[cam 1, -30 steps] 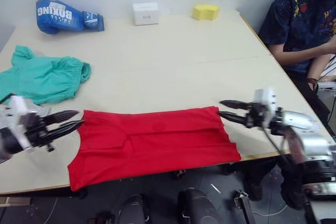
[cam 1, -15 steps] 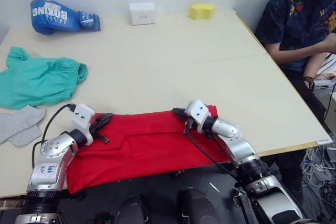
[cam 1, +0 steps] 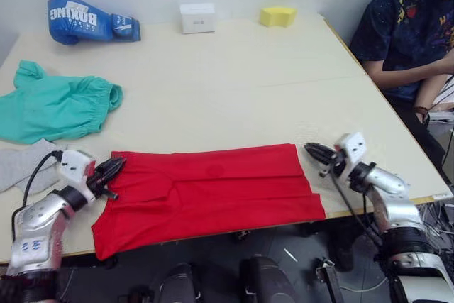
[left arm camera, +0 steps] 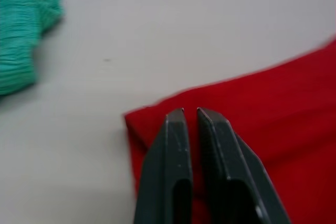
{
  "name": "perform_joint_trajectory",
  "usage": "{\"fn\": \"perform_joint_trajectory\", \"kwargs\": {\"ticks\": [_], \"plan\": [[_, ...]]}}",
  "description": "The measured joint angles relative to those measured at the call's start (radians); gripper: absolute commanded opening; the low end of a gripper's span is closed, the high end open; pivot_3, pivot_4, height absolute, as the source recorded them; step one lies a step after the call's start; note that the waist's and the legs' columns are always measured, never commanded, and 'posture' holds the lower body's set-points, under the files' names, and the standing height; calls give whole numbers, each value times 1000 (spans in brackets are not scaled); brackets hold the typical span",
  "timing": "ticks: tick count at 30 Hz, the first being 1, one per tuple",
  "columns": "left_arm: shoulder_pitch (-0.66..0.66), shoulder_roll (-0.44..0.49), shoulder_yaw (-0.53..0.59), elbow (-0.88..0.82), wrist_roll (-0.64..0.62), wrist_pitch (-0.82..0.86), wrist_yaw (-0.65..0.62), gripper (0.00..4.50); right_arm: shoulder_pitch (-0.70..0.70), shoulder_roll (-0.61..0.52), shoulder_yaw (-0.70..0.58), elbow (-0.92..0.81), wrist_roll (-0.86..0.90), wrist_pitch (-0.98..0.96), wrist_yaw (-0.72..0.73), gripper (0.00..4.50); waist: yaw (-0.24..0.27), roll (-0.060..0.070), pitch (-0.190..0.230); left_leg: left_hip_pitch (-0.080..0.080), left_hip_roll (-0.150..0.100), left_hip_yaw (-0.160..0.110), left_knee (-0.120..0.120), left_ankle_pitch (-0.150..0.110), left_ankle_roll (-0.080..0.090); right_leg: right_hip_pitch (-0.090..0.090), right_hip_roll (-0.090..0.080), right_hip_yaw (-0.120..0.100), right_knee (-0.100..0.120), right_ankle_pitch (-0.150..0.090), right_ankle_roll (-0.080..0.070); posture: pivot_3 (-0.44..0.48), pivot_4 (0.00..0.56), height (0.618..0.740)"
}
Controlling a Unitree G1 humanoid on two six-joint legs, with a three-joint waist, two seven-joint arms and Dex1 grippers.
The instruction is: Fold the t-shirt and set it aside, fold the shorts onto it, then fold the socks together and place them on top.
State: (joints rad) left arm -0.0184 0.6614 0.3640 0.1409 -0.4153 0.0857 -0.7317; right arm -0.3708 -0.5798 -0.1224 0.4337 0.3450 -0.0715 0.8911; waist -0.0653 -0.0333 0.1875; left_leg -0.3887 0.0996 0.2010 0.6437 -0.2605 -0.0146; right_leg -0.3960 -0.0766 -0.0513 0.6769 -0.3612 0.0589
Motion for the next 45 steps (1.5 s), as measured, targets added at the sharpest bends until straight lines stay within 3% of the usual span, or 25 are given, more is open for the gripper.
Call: {"fn": "perform_joint_trajectory", "kwargs": {"ticks": [5,10,16,19,25,30,34,39,45], "plan": [[18,83,29,-177,-106,6,-189,2832,-73,-129,7,-23,53,139,204,2679,4,1,0,0,0,0,0,0,2,2,-1,0,-4,0,0,0,150,740],[49,87,-4,-337,-169,69,-248,4459,-255,-151,151,191,-52,159,386,4488,-7,2,1,0,0,1,0,0,2,2,-1,0,-5,0,0,0,150,740],[89,61,-20,-429,-196,132,-238,4487,-488,-66,240,504,-193,61,448,4500,-24,4,2,0,0,1,0,1,0,0,1,1,-4,0,0,0,150,740],[120,51,-24,-457,-204,154,-227,4500,-561,-13,255,609,-238,22,462,3869,-32,4,2,-1,0,1,1,0,0,0,2,1,-5,0,0,0,150,740],[154,46,-11,-494,-206,163,-209,4500,-579,37,281,628,-265,12,614,1803,-34,4,2,0,0,0,2,0,0,2,1,1,-4,0,0,0,150,740],[179,45,12,-495,-206,162,-206,4500,-582,38,294,621,-285,4,639,18,-34,4,2,0,0,0,1,0,0,2,0,1,-5,0,0,0,150,740],[183,26,12,-502,-206,161,-195,4500,-622,51,304,658,-327,-64,584,18,-39,4,2,0,0,0,2,0,1,2,0,1,-4,0,0,0,150,740],[172,-6,12,-513,-202,152,-148,4500,-757,87,287,790,-407,-143,200,18,-49,5,3,-1,-1,0,1,0,1,0,-1,1,-4,0,0,0,150,740],[115,-40,26,-435,-144,81,-85,4500,-843,133,272,856,-469,-158,6,18,-48,5,3,-2,0,1,-1,0,0,-1,0,1,-5,-1,-1,0,150,740]]}}
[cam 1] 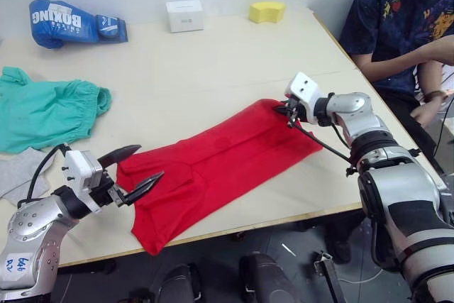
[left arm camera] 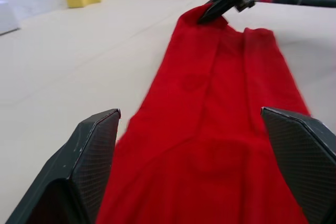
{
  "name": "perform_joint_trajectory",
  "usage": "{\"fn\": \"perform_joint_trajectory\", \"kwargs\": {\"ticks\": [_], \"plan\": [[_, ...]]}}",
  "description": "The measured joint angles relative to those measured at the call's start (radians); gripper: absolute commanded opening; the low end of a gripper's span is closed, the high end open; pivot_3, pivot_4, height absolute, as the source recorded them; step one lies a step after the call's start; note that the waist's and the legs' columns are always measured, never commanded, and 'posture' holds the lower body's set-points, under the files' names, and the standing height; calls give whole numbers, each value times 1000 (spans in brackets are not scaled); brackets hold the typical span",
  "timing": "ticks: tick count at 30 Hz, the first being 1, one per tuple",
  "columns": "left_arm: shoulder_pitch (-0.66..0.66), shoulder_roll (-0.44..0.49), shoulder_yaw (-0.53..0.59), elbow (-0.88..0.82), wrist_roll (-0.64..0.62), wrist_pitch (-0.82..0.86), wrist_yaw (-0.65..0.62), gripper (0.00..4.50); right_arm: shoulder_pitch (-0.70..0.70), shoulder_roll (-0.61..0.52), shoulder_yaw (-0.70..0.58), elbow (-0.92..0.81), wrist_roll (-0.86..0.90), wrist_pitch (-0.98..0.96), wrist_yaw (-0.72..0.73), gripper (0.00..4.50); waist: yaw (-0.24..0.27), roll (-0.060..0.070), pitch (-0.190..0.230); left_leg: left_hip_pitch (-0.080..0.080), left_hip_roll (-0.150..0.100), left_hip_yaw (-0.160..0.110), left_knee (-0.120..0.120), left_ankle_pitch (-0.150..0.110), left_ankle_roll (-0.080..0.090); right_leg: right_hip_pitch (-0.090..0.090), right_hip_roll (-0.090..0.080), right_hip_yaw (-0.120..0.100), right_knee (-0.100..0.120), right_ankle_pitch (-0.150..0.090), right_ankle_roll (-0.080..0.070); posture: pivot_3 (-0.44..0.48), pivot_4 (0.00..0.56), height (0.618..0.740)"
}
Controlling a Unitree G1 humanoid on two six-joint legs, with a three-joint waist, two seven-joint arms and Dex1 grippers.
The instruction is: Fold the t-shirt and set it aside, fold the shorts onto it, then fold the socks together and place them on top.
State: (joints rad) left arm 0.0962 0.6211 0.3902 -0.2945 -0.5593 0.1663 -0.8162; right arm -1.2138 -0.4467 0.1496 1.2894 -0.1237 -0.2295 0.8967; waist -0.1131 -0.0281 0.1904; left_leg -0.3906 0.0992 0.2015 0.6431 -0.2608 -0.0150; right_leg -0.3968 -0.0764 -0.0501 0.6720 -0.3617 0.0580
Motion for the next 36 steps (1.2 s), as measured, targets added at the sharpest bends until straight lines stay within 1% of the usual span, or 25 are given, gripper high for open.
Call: {"fn": "perform_joint_trajectory", "kwargs": {"ticks": [1,4,6,11,14,15,17,19,20,21,22,24,25,27,28,30,33,36], "plan": [[-16,-11,6,21,7,-10,15,4500,-1,15,-1,15,-7,1,-33,18,0,0,0,-1,0,0,0,0,0,0,0,0,0,0,0,0,150,740],[-52,-28,2,67,20,-29,35,4500,-6,40,-19,39,-13,21,-85,802,1,0,0,-1,0,1,1,0,0,-1,0,0,0,0,0,0,150,740],[-61,-33,-3,78,30,-39,41,4500,-19,40,-28,46,-15,35,-84,1456,1,0,0,-1,0,1,1,0,0,-1,0,0,0,0,0,0,150,740],[-88,-34,-38,88,54,-41,43,4500,-25,16,-62,45,-11,30,-64,3270,2,0,0,-1,0,1,1,0,0,-1,0,0,1,0,0,0,150,740],[-94,-32,-44,120,58,-39,39,4500,-22,-51,-136,25,51,77,-7,4292,5,1,0,-2,0,0,1,0,0,-1,0,0,1,0,0,0,150,740],[-96,-29,-44,129,58,-39,36,4500,-17,-81,-163,5,79,100,29,4450,8,1,0,-2,0,0,1,0,0,-1,0,0,0,0,0,0,150,740],[-103,-23,-44,154,58,-39,33,4500,1,-126,-202,-47,120,134,85,4450,9,0,0,-1,0,0,0,0,0,-1,0,0,0,0,0,0,150,740],[-119,-21,-47,168,58,-38,25,4500,64,-151,-236,-155,166,181,136,4450,10,0,1,-2,0,0,0,0,0,0,0,-1,0,0,1,0,150,740],[-137,-21,-57,180,59,-38,19,4500,120,-162,-249,-220,191,219,150,4450,6,2,1,-2,-8,-18,-10,5,2,12,-6,-17,-11,1,3,0,150,740],[-153,-21,-64,189,61,-39,13,4500,180,-173,-262,-291,210,263,156,4450,0,2,1,-1,-15,-34,-19,13,3,20,-12,-33,-17,2,5,0,150,740],[-170,-20,-72,200,65,-39,8,4500,250,-183,-278,-389,233,314,154,4450,1,2,1,-2,-24,-49,-27,21,5,26,-20,-49,-18,2,5,0,150,740],[-211,-12,-96,238,79,-36,-6,4500,386,-192,-296,-605,274,417,131,4450,9,9,6,-10,-39,-81,-37,37,5,35,-34,-82,-19,2,5,0,150,740],[-228,-9,-104,252,86,-36,-10,4500,433,-193,-299,-693,291,465,121,4450,17,12,8,-15,-41,-88,-36,40,5,34,-36,-89,-19,1,5,0,150,740],[-290,-5,-138,312,98,-32,-31,4500,566,-218,-325,-937,341,604,91,4450,63,15,10,-21,-40,-83,-30,42,5,22,-35,-82,-13,1,6,0,150,740],[-326,-2,-151,343,101,-31,-44,4500,637,-237,-340,-1048,371,680,82,4450,87,15,10,-22,-40,-83,-30,42,6,21,-35,-82,-14,1,6,0,150,740],[-386,10,-174,402,114,-32,-72,4500,742,-273,-393,-1220,431,820,60,4450,109,16,11,-22,-41,-83,-28,39,12,21,-35,-81,-14,3,7,0,150,740],[-479,18,-205,498,139,-42,-114,4500,866,-302,-510,-1433,533,1015,3,4450,122,15,10,-23,-41,-82,-27,39,15,22,-37,-81,-17,6,8,0,150,740],[-607,19,-262,638,184,-54,-167,4500,993,-303,-618,-1624,643,1248,-68,4450,134,14,10,-24,-40,-82,-28,38,15,20,-36,-81,-18,6,7,0,150,740]]}}
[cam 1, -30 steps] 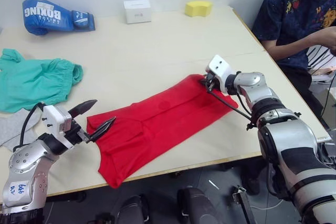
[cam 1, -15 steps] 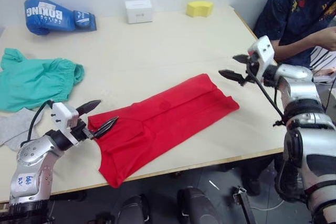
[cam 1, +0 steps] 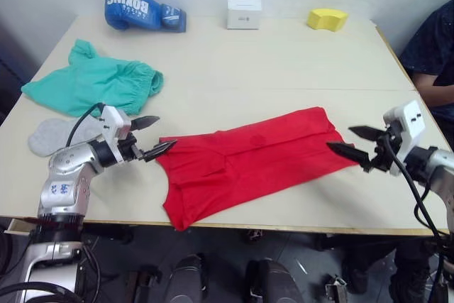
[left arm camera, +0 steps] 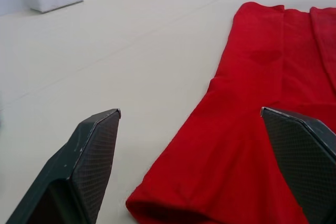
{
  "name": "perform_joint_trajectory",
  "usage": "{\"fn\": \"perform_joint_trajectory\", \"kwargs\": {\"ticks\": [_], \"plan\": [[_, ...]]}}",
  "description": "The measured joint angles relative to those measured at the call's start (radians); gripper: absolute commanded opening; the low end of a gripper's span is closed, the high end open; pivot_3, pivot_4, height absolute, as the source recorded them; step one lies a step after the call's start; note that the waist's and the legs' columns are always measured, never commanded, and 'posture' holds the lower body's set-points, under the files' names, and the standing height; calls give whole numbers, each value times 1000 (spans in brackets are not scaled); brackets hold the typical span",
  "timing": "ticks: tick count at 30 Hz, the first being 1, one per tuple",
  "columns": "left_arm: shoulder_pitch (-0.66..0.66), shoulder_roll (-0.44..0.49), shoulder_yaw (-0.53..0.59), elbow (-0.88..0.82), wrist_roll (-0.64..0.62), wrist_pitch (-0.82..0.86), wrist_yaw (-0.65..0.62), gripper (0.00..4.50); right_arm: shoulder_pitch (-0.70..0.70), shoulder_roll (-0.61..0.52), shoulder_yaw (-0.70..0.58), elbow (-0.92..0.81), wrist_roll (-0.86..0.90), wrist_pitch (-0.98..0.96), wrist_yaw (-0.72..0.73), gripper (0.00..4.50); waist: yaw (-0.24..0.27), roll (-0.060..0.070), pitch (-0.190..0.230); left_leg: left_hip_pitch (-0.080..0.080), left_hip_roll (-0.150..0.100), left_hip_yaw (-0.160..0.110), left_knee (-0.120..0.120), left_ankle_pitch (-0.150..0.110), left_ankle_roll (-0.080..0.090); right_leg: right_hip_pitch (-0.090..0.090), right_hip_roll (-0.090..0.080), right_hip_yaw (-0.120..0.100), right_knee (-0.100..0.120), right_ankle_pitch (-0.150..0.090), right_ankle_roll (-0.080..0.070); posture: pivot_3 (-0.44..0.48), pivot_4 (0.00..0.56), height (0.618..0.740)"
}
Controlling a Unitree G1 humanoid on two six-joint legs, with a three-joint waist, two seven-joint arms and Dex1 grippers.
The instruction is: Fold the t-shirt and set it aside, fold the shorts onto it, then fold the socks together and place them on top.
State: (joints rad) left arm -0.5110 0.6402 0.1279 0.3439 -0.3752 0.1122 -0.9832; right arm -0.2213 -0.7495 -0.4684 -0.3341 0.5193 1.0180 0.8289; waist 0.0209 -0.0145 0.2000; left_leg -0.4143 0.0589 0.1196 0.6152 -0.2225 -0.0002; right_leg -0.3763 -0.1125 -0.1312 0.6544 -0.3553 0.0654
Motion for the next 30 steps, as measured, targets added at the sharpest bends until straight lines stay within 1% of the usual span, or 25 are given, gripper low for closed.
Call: {"fn": "perform_joint_trajectory", "kwargs": {"ticks": [2,5,7,8,10,12,15,20,23,24,25,26,28,30], "plan": [[-82,0,-38,103,35,-4,-37,4500,36,36,-72,-86,84,159,-53,4450,2,0,0,0,0,0,0,0,0,-1,1,0,0,0,0,0,150,740],[-207,-14,-107,263,100,-14,-84,4500,47,127,-175,-188,208,391,-122,4450,-3,0,0,-1,1,2,0,0,0,-1,4,1,0,0,0,0,150,740],[-266,-30,-135,344,132,-18,-107,4500,62,165,-203,-239,250,497,-158,4450,-4,0,0,-1,2,2,0,0,0,-2,5,1,0,0,0,0,150,740],[-306,-44,-155,398,153,-15,-123,4500,82,200,-215,-263,268,542,-191,4450,-1,-1,0,-1,2,1,0,0,-1,-2,10,1,0,0,0,0,150,740],[-354,-62,-183,462,185,-15,-135,4500,110,256,-211,-270,289,581,-246,4450,0,-1,0,-3,2,2,0,0,-1,-3,12,3,0,0,0,0,150,740],[-396,-83,-214,531,229,-18,-135,4500,118,317,-178,-267,286,591,-312,4450,-4,-1,0,-5,2,3,2,0,-1,-6,12,4,1,0,0,0,150,740],[-442,-111,-245,624,281,-35,-133,4500,48,404,-144,-241,250,591,-408,4450,-20,-5,-2,-7,3,5,5,0,-1,-10,14,6,6,0,0,0,150,740],[-516,-142,-244,733,316,-27,-129,4500,-49,446,-85,-171,194,574,-490,4450,-26,-15,-9,-7,4,5,5,0,-1,-11,15,8,6,0,0,0,150,740],[-537,-150,-239,767,322,-4,-134,3907,-105,467,-69,-100,173,549,-514,4500,-26,-19,-12,-6,4,5,6,0,-1,-10,15,9,6,0,0,0,150,740],[-538,-152,-235,768,323,1,-135,3601,-119,473,-60,-82,167,538,-520,4301,-26,-20,-12,-6,5,5,6,0,-1,-10,14,9,6,0,0,0,150,740],[-538,-154,-230,769,323,10,-139,3221,-131,476,-49,-61,159,521,-527,4058,-27,-20,-13,-6,5,5,6,0,-1,-10,14,9,7,0,0,0,150,740],[-538,-155,-225,769,323,19,-145,2991,-143,483,-41,-42,149,505,-534,3861,-27,-21,-13,-6,5,5,6,0,-1,-10,14,9,7,0,0,0,150,740],[-538,-156,-222,769,322,33,-155,2310,-156,488,-31,-11,136,475,-548,3162,-27,-21,-13,-6,5,5,6,0,-1,-11,14,9,7,0,0,0,150,740],[-534,-155,-218,767,323,40,-156,1612,-156,489,-20,5,126,450,-557,2363,-28,-21,-13,-6,5,5,6,0,-1,-11,14,10,7,0,0,0,150,740]]}}
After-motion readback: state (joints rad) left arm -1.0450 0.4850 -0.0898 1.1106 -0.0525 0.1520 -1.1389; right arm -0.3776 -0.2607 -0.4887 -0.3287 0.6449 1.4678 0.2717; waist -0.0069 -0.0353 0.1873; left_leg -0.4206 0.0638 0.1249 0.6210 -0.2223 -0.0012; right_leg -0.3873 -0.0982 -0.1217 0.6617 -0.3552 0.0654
